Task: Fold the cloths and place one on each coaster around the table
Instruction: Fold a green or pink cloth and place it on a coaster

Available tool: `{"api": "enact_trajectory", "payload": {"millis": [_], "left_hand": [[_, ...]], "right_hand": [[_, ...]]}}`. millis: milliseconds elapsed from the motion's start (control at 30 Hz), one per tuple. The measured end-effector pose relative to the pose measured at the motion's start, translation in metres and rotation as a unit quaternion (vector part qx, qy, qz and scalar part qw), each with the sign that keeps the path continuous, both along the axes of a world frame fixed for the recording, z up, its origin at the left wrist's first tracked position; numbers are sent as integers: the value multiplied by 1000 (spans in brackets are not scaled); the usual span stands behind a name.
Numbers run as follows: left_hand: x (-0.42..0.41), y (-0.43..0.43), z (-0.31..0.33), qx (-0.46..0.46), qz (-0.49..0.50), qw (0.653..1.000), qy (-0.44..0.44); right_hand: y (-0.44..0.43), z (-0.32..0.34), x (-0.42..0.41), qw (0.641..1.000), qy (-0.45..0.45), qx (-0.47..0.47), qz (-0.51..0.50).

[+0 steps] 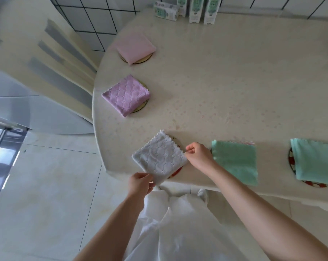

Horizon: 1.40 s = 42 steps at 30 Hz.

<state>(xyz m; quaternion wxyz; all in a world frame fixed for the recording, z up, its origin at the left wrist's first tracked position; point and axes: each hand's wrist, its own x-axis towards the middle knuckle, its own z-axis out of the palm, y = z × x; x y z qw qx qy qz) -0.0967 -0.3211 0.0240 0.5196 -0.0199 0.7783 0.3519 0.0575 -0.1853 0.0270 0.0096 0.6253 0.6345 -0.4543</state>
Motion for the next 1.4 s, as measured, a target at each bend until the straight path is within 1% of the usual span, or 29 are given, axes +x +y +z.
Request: {"api": "enact_trajectory", "payload": {"millis": [133, 267, 433, 533, 600, 733, 833, 933, 1000, 1100, 1200, 1300, 1400], "left_hand": [[-4, -2, -4, -16, -35, 998, -42], [-5, -2, -8, -18, -46, 996, -73], [-12, 1, -5, 1, -6, 993, -118], [-16, 5, 2, 27, 24, 990, -139], [-20, 8, 6, 45, 14, 992, -118], [-30, 22, 8, 71, -42, 996, -29], [-34, 36, 9, 59, -101, 992, 37], [-37, 42, 5, 33, -113, 992, 47], [-38, 42, 2, 14, -108, 993, 52], [-40, 38, -3, 4, -90, 994, 54], [-42, 33, -8, -13, -107, 991, 80], [-46, 30, -9, -38, -149, 980, 128], [-56, 34, -4, -45, -169, 973, 151]], "right_hand": [[-3, 0, -19, 999, -35, -7, 3], [-2, 4, -25, 999, -47, -8, -2], [-1, 6, -30, 999, -28, -35, -11], [-2, 8, -28, 998, 11, -54, -18], [-6, 11, -23, 997, 41, -56, -29], [-18, 13, -11, 989, 102, -49, -97], [-29, 7, -5, 985, 102, -74, -114], [-38, -1, -4, 982, 100, -97, -128], [-39, -3, -4, 987, 81, -96, -102], [-35, -6, -3, 996, 36, -74, -32], [-29, -8, 1, 998, -10, -66, 20], [-20, -5, 5, 998, -33, -51, 23], [-3, 2, 3, 1000, -29, 7, 6]]}}
